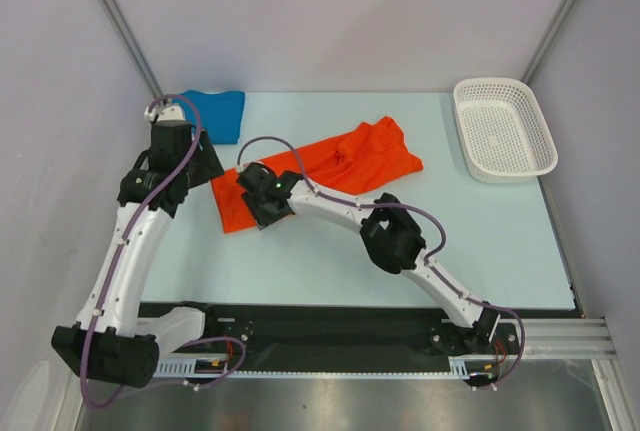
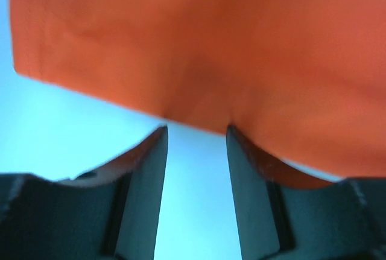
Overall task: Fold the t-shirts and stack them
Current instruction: Fold the tshirt
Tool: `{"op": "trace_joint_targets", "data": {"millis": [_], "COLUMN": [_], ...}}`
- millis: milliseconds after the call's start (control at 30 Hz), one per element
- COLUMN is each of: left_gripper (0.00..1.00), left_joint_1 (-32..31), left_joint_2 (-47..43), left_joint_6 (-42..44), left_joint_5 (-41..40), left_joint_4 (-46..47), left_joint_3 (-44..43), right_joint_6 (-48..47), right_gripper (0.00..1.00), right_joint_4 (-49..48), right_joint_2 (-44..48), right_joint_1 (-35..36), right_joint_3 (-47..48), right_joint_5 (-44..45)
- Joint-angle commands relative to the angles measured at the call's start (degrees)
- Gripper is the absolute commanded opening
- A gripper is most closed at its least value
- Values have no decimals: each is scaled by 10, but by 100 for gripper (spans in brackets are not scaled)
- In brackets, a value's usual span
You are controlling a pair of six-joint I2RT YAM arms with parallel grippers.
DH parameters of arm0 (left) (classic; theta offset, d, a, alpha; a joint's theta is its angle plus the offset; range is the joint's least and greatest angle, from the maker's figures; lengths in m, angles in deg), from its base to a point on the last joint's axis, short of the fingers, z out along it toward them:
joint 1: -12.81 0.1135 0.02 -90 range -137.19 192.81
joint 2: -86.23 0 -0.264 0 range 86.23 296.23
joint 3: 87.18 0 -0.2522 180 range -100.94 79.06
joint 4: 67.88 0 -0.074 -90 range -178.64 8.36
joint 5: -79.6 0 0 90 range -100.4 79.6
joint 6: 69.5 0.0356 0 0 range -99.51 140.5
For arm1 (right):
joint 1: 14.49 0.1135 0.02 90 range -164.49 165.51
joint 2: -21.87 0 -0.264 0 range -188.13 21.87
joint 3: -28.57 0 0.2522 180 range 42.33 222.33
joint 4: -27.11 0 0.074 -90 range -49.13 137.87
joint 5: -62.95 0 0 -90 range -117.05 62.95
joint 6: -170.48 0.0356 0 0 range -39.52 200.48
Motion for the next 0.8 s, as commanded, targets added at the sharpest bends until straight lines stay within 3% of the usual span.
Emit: {"op": "trace_joint_targets", "data": {"millis": [0, 67, 133, 167, 467, 667, 767], "left_gripper": [69, 50, 46, 38, 34, 33, 33], "left_joint_1": [29, 71, 106, 113, 132, 131, 128], "left_joint_2": [35, 84, 119, 161, 370, 455, 476], "left_joint_6": [31, 27, 33, 35, 77, 73, 78], "left_joint_5": [67, 121, 172, 189, 267, 282, 272], "left_joint_4": [48, 54, 80, 77, 76, 93, 92], "left_joint_3": [11, 2, -4, -24, -134, -149, -157], "right_joint_6": [-13, -5, 1, 4, 19, 7, 5], "right_gripper": [49, 49, 49, 50, 56, 57, 57], "right_joint_4": [-19, -42, -59, -63, -56, -21, -27], "right_joint_2": [29, 48, 63, 70, 118, 28, 5], "right_joint_1": [-10, -18, -22, -22, -29, -35, -33], "right_joint_3": [-49, -68, -91, -94, -43, 65, 75], "right_joint_5": [14, 3, -4, -5, -4, -6, 9]}}
